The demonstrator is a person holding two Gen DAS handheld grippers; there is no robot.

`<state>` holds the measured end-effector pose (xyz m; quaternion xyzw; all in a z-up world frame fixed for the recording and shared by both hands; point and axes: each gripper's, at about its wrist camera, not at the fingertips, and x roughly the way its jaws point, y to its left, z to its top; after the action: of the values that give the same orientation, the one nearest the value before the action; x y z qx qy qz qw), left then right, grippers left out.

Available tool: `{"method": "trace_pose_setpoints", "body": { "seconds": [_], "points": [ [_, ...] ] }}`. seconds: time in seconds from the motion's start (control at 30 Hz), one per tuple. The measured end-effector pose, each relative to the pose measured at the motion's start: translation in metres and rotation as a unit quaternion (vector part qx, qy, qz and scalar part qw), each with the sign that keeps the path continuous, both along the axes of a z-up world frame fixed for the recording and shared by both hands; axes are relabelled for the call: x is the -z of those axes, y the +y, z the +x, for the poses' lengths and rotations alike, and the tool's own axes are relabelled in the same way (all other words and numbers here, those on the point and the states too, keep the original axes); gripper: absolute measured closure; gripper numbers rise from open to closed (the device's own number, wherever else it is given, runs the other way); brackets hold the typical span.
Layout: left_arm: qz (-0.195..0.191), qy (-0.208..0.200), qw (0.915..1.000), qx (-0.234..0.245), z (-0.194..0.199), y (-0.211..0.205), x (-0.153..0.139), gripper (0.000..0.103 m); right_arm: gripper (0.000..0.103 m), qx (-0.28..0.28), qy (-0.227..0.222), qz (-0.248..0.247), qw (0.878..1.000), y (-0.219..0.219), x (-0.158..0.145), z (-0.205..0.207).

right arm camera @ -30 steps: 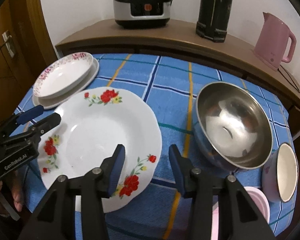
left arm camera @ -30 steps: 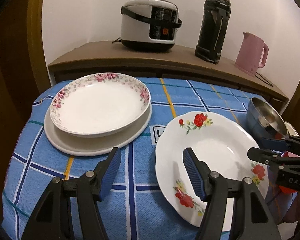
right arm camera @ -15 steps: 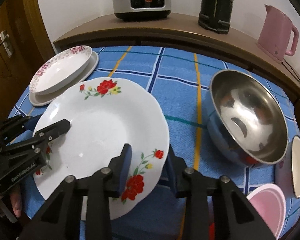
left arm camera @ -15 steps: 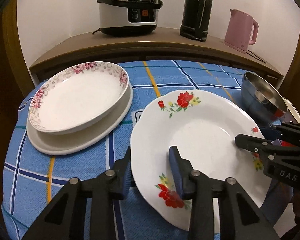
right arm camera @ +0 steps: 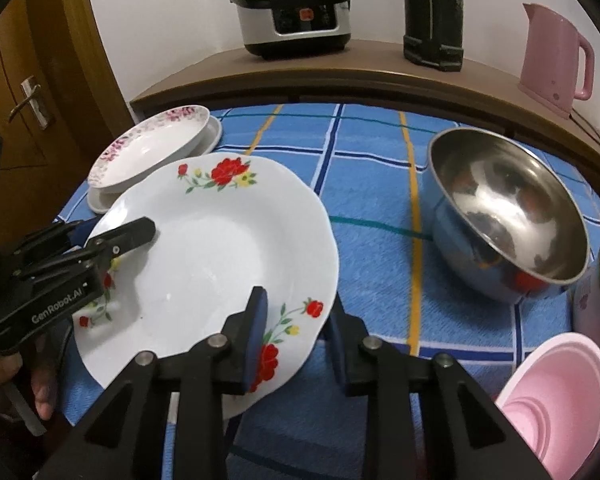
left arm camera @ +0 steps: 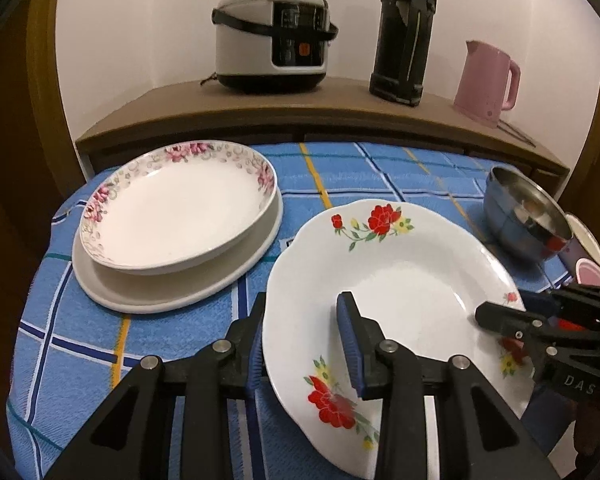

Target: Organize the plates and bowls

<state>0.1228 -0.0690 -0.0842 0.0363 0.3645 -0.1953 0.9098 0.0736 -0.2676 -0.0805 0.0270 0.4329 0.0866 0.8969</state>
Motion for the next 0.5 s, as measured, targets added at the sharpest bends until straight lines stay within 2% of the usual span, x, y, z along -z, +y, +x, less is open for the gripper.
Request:
{"method": "trace_pose_setpoints", "body": {
  "seconds": [0.2,0.33,0.5],
  "points": [
    [-0.023,-0.018,0.9994,-0.021,-0.001,0.009,-0.006,0.067,0.075,-0.020,-0.016,0.006,1.000,0.003,-0.007,0.002],
    [-0.021,-0.030,0.9985,-0.041,-0.003,0.010,-0.008,0.067,0.075,-0.024,-0.030,0.010,0.999,0.005,-0.013,0.001],
    [-0.041,-0.027,0.9974,-0.054,0.003,0.017,-0.010,0.067,0.075,-0.028,-0.044,0.012,0.999,0.011,-0.018,0.000]
  ]
}}
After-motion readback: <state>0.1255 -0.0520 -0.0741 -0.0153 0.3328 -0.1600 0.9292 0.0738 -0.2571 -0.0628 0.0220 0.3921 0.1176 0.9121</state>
